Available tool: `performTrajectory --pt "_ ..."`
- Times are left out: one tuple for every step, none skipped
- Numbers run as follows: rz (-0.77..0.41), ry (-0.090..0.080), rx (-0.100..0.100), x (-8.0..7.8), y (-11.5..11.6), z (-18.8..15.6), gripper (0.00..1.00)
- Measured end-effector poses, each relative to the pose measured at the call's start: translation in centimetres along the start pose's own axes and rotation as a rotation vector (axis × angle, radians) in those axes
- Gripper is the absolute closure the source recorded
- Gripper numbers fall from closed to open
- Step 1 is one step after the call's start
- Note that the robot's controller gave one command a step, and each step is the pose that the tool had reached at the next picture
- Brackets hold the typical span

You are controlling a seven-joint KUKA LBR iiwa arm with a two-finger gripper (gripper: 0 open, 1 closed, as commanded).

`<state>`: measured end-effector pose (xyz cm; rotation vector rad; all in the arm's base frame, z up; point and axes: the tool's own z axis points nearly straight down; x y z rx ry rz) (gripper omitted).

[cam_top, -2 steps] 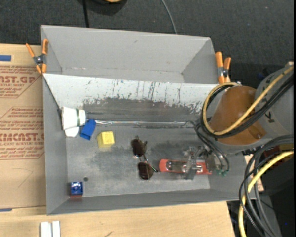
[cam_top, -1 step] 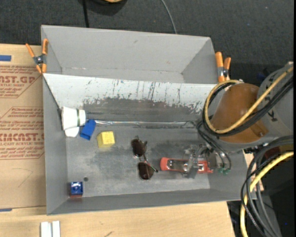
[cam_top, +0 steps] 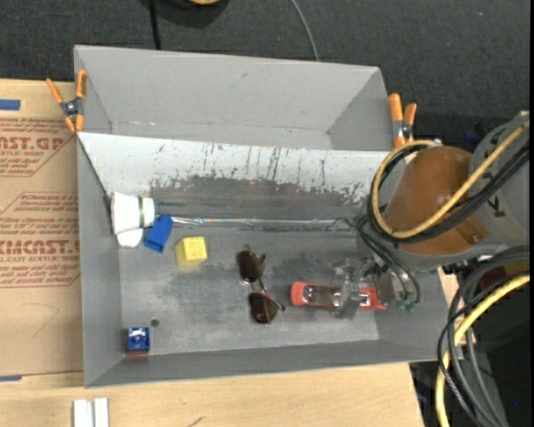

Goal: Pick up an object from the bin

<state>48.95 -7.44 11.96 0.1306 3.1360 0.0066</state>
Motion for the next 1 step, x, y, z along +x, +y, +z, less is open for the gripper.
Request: performTrajectory --pt "0.000 0.000 0.000 0.01 0.01 -0.91 1.00"
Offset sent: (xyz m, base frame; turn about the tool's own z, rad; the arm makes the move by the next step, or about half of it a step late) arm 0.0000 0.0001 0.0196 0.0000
